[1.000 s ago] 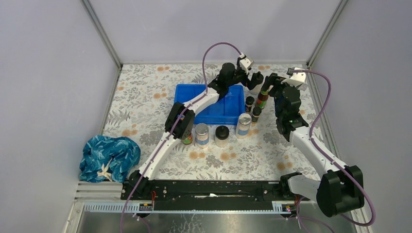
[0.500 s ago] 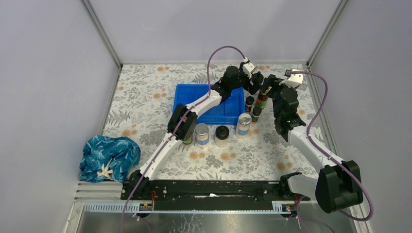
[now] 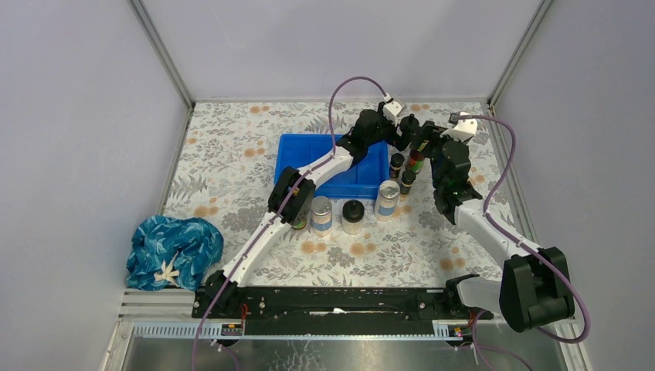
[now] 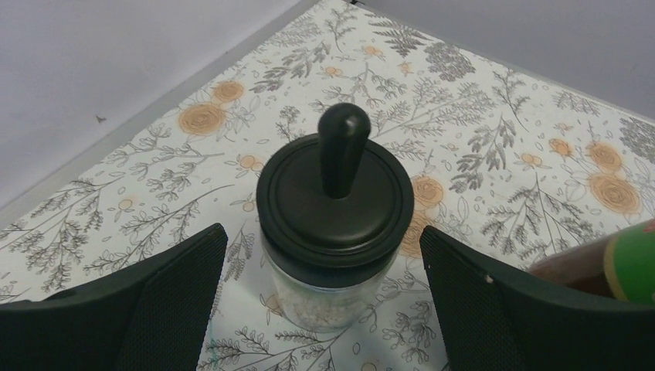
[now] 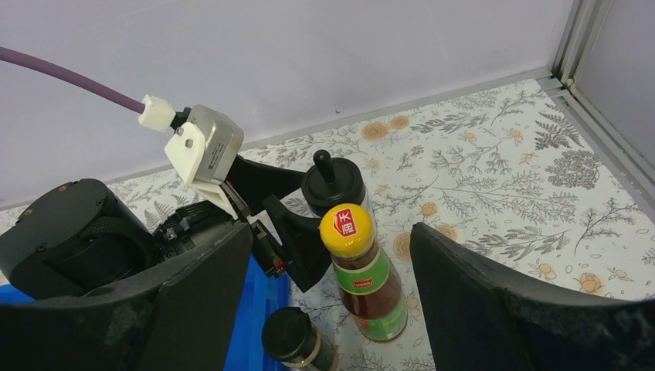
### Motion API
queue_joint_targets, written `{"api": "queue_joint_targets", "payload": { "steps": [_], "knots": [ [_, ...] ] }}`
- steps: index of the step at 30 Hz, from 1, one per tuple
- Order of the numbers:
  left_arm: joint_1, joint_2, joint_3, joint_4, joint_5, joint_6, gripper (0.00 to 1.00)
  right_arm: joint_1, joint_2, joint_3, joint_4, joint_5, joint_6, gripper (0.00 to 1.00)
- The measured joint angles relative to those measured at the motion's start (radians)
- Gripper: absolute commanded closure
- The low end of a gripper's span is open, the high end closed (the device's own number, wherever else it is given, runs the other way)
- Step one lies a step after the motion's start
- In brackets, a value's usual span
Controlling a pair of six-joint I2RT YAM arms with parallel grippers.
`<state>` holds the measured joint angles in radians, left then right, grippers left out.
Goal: Organize the condiment bottles
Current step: Pick up the bottle from the center of the board.
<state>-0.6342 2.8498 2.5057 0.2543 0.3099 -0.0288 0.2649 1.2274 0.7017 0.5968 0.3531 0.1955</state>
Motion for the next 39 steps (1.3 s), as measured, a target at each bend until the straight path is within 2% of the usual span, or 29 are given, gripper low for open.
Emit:
{"api": "queue_joint_targets", "payload": {
  "steps": [6,17,30,39],
  "knots": [
    [-0.002,0.006,0.0,0.056,-0.05,-0.038,0.05,0.003,0.01,-0.012,0.016,-0.006,0.008,0.18],
    [-0.015,0.007,0.0,0.141,-0.087,-0.074,0.04,0.004,0.026,-0.013,0.027,-0.006,0.011,0.19],
    [-0.017,0.007,0.0,0.13,-0.071,-0.064,0.15,0.014,0.027,-0.029,0.045,-0.006,0.016,0.19],
    [-0.026,0.007,0.0,0.087,-0.068,-0.039,0.27,0.017,0.023,-0.055,0.054,-0.004,0.023,0.19]
  ]
}}
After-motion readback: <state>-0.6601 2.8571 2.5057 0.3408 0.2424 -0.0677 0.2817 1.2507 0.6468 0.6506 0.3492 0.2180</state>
